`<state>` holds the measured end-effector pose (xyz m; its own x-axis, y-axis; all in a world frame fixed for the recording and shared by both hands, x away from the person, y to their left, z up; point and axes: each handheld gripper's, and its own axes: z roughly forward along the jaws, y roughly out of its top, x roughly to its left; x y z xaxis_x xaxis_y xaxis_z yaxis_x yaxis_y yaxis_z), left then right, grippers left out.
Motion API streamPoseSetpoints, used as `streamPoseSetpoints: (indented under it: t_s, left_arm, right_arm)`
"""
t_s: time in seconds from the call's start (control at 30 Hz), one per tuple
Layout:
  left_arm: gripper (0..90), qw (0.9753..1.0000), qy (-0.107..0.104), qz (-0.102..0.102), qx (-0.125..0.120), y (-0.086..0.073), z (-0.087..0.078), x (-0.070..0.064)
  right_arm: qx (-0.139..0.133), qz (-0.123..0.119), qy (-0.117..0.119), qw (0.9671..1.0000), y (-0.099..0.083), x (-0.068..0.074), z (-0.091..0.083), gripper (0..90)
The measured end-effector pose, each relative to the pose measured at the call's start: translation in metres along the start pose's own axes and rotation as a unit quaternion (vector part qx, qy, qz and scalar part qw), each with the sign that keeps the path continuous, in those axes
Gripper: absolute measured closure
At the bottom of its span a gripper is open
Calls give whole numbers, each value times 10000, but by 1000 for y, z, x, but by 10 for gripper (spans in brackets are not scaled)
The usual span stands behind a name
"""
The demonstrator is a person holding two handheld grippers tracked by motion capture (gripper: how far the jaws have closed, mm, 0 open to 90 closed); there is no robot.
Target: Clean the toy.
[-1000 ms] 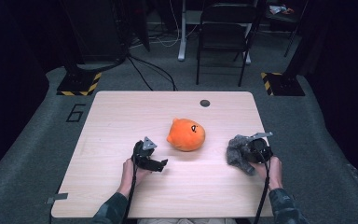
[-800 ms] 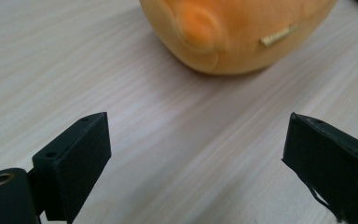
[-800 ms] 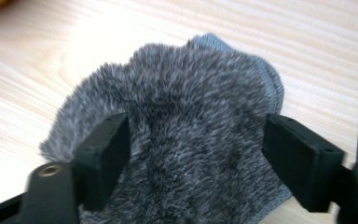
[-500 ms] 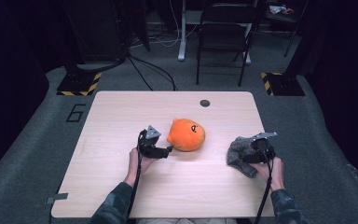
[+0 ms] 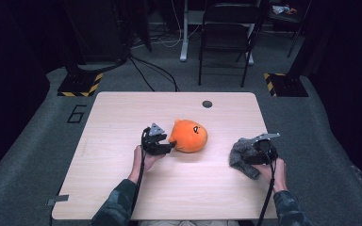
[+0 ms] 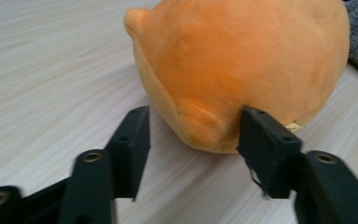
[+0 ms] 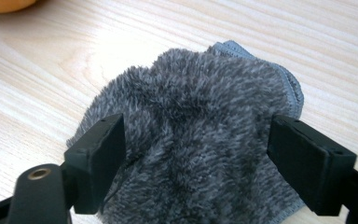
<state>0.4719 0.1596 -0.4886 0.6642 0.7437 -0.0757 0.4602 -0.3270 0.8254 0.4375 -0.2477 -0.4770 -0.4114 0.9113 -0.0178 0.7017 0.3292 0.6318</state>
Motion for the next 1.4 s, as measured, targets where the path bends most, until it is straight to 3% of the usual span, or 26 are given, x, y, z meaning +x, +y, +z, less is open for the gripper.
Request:
streamPoseSetpoints:
  t_s: [0.27,0.47,0.6,0.77,0.9,1.07,1.23,1.4]
  left_arm:
    - [731,9998,12,204,-52,-1,-2,-7]
    - [797,9993,50,318,-168,-4,-4,-11]
    - [801,9986,95,489,-183,-4,-6,-16]
    - [804,9979,88,604,-208,-3,-8,-21]
    - [804,9974,119,652,-282,-3,-8,-24]
    - [804,9969,142,728,-244,-3,-9,-26]
    - [805,9960,132,825,-324,-1,-10,-30]
    - [805,9957,123,857,-327,-1,-11,-31]
  right_arm:
    - [-105,113,139,9998,3,0,0,143]
    - [64,147,51,9999,7,1,10,110]
    - [256,234,-31,9994,7,-1,23,144]
    - [413,257,-34,9988,4,-3,31,238]
    - [493,-8,-60,9988,5,-1,33,318]
    - [506,-129,1,9986,5,4,31,484]
    - [413,-91,62,9991,4,3,30,655]
    - [330,-8,110,9994,2,1,28,707]
